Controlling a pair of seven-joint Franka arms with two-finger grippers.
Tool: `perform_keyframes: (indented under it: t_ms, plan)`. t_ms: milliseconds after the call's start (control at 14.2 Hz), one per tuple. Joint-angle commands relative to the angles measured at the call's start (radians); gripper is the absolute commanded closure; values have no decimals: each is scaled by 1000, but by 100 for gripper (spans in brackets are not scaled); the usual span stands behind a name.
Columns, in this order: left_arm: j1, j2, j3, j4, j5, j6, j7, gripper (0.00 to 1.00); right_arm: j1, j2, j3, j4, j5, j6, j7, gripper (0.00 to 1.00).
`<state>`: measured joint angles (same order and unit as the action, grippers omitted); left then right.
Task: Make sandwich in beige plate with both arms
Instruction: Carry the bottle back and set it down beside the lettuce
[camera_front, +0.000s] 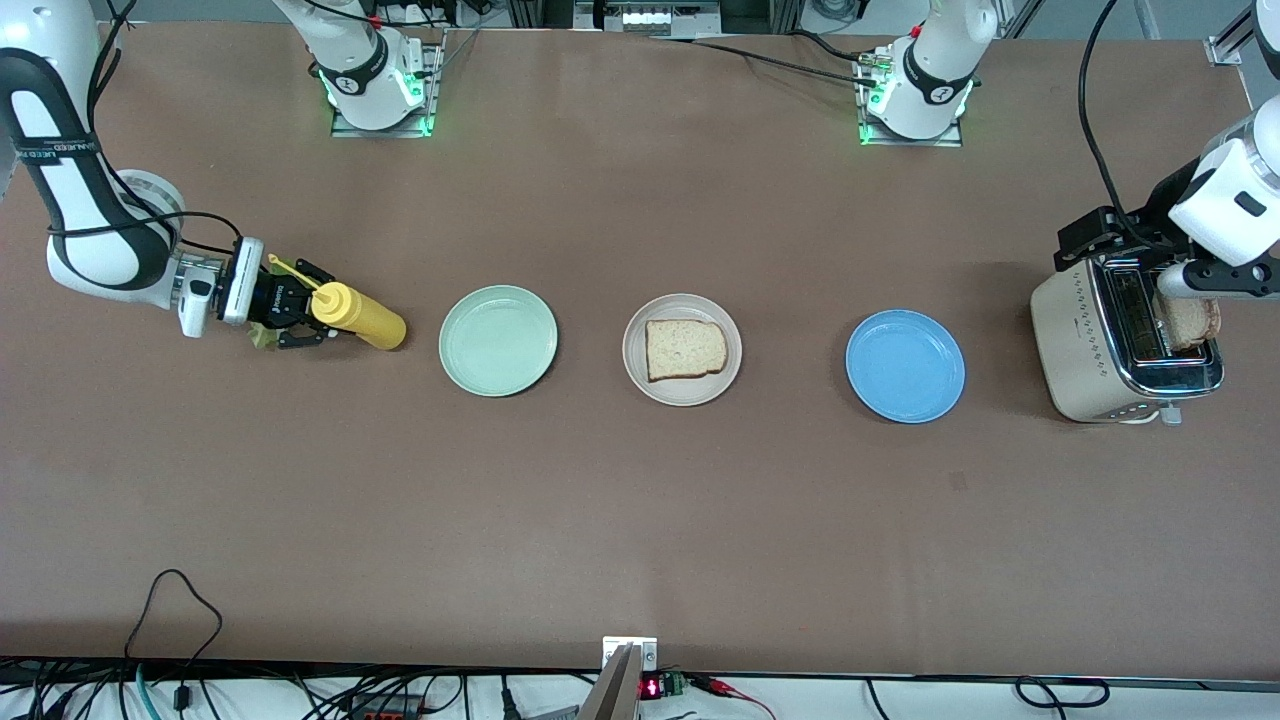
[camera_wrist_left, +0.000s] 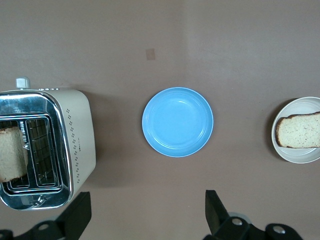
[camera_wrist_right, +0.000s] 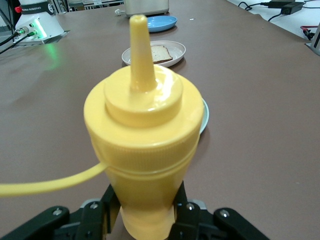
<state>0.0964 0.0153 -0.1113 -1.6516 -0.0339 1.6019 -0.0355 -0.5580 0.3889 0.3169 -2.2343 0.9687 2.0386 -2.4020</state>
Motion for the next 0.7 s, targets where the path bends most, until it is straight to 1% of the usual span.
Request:
perform_keyframes:
  t_ms: [0,70,422,493,633]
  plan:
    - [16,-11,-2,-7,0,-10,2,0,-25,16,21,5,24,18,-23,99]
    - [16,-11,-2,-7,0,-10,2,0,-25,18,21,5,24,20,-23,98]
    - [17,-11,1,-8,0,-10,3,0,-23,24,21,4,25,51,-13,65]
    - [19,-9,5,-8,0,-10,2,0,-23,25,21,4,25,51,-9,62]
    - [22,-8,7,-7,2,-8,2,0,-23,31,21,5,25,52,-8,50]
